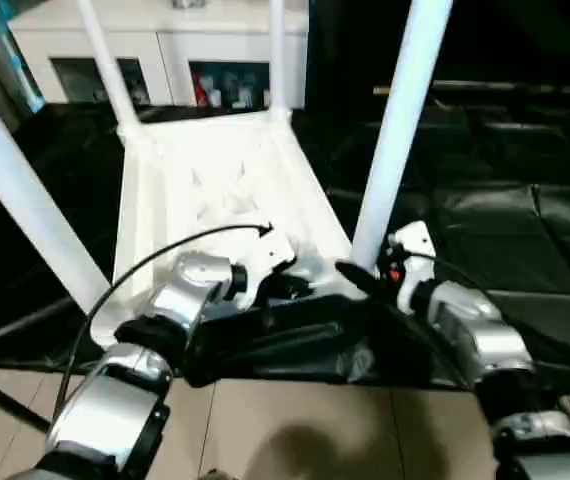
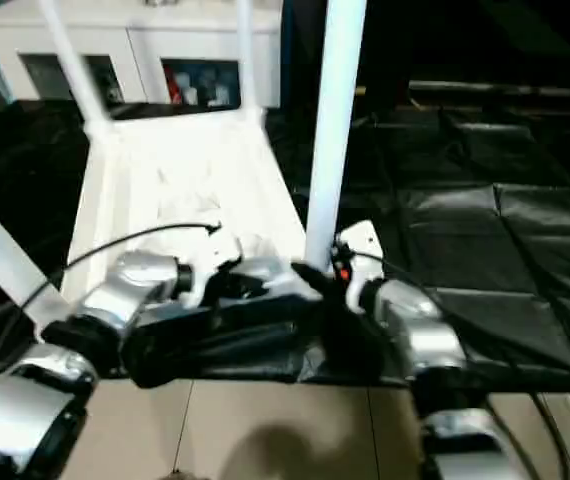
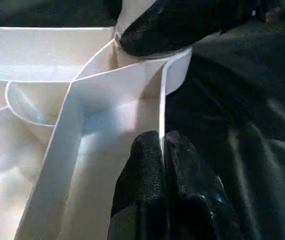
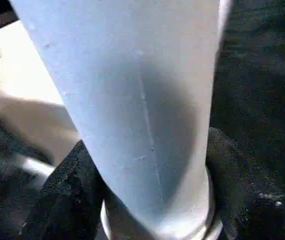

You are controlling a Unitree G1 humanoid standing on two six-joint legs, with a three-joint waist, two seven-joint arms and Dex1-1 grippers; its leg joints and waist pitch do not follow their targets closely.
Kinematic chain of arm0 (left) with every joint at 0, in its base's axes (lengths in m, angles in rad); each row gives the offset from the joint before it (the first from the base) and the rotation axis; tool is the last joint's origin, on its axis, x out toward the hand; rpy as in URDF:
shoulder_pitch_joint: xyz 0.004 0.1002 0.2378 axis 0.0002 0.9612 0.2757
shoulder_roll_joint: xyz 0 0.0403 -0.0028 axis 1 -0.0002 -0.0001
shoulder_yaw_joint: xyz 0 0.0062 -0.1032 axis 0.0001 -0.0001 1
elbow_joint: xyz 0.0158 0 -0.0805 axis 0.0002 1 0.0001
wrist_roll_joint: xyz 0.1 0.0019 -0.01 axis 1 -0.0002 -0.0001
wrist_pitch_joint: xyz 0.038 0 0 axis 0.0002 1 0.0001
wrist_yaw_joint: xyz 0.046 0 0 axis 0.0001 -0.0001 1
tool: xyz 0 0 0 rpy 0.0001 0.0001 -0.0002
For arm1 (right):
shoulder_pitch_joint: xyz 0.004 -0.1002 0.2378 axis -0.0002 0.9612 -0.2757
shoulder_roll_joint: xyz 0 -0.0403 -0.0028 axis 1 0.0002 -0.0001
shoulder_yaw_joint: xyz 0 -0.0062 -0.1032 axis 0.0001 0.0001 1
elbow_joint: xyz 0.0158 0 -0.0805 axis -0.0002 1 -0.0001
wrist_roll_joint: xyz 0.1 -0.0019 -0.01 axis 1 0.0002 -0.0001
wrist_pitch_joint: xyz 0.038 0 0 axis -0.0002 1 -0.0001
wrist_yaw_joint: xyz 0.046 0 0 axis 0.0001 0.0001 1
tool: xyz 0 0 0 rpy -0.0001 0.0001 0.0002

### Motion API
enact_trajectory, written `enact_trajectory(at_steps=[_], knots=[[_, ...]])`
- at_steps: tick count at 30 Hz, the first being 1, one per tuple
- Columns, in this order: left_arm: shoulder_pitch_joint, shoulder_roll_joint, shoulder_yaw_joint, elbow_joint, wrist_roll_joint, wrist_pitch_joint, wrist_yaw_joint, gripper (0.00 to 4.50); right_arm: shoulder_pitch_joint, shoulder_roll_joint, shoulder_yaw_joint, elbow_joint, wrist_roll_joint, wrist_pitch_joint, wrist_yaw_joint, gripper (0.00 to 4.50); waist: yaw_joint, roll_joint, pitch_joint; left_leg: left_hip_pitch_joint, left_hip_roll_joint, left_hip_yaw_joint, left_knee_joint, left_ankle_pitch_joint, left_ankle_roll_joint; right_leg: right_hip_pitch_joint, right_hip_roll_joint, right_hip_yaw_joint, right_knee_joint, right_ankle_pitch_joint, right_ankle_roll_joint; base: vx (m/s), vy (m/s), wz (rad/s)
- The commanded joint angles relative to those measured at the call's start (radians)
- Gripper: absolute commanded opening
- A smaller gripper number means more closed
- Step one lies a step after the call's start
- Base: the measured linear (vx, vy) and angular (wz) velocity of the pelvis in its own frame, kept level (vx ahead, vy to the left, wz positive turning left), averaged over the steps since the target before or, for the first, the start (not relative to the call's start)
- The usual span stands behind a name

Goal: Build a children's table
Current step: Rotate leg to tighten

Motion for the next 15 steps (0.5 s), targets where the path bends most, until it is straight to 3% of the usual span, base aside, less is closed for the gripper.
enact_trajectory(at_steps=[1,3,4,5,6,7,9,12,13,15], knots=[[-0.046,-0.081,0.028,0.001,-0.025,0.003,0.126,0.0,0.009,0.096,0.051,0.088,-0.037,0.04,-0.089,2.54,-0.004,-0.008,-0.045,0.021,0.065,-0.04,-0.089,-0.341,-0.024,0.018,-0.077,0.052,-0.101,-0.358,-0.186,0.0,0.0,0.0],[-0.048,-0.09,0.03,0.004,-0.024,0.004,0.138,0.0,0.003,0.112,0.05,0.096,-0.04,0.035,-0.105,2.54,-0.005,-0.009,-0.045,0.02,0.063,-0.041,-0.089,-0.343,-0.024,0.02,-0.077,0.05,-0.1,-0.351,-0.189,0.0,0.0,0.0],[-0.049,-0.104,0.026,0.01,-0.017,-0.003,0.144,0.0,-0.007,0.14,0.059,0.102,-0.049,0.009,-0.11,2.54,-0.002,0.004,-0.047,0.021,0.062,-0.04,-0.087,-0.334,-0.016,0.019,-0.078,0.052,-0.098,-0.32,-0.193,0.0,0.0,0.0],[-0.048,-0.105,0.022,0.01,-0.014,-0.008,0.138,0.0,-0.007,0.145,0.065,0.098,-0.05,-0.002,-0.098,2.54,-0.002,0.004,-0.047,0.021,0.062,-0.04,-0.087,-0.334,-0.016,0.019,-0.078,0.052,-0.098,-0.32,-0.193,0.0,0.0,0.0],[-0.046,-0.106,0.017,0.01,-0.011,-0.013,0.132,0.0,-0.007,0.149,0.071,0.094,-0.05,-0.012,-0.087,2.54,-0.003,-0.006,-0.049,0.015,0.06,-0.038,-0.086,-0.313,-0.003,0.026,-0.075,0.051,-0.096,-0.275,-0.197,0.0,0.0,0.0],[-0.037,-0.103,0.007,0.004,-0.008,-0.023,0.104,0.0,-0.002,0.149,0.079,0.077,-0.044,-0.03,-0.056,2.54,-0.002,0.003,-0.05,0.017,0.06,-0.035,-0.084,-0.307,0.005,0.024,-0.075,0.052,-0.097,-0.256,-0.199,0.0,0.0,0.0],[-0.032,-0.099,0.003,0.0,-0.01,-0.028,0.083,0.0,0.003,0.144,0.079,0.064,-0.037,-0.033,-0.035,3.09,-0.002,0.0,-0.051,0.014,0.059,-0.036,-0.083,-0.294,0.013,0.029,-0.074,0.051,-0.093,-0.242,-0.203,0.0,0.0,0.0],[-0.013,-0.067,-0.014,-0.013,-0.014,-0.054,-0.01,0.0,0.037,0.094,0.107,-0.015,0.0,-0.014,0.127,3.25,0.005,0.0,-0.052,0.012,0.06,-0.034,-0.082,-0.284,0.038,0.034,-0.074,0.049,-0.095,-0.239,-0.199,0.0,0.0,0.0],[-0.005,-0.053,-0.02,-0.02,-0.016,-0.063,-0.046,0.0,0.053,0.06,0.132,-0.045,-0.002,-0.016,0.192,3.35,0.008,0.01,-0.053,0.013,0.063,-0.034,-0.081,-0.265,0.045,0.033,-0.073,0.049,-0.092,-0.211,-0.207,0.0,0.0,0.0],[0.006,-0.025,-0.036,-0.033,-0.015,-0.07,-0.11,0.0,0.074,0.009,0.149,-0.092,0.013,-0.007,0.282,3.35,0.009,0.004,-0.055,0.011,0.064,-0.032,-0.078,-0.237,0.055,0.037,-0.071,0.047,-0.086,-0.162,-0.223,0.0,0.0,0.0]])
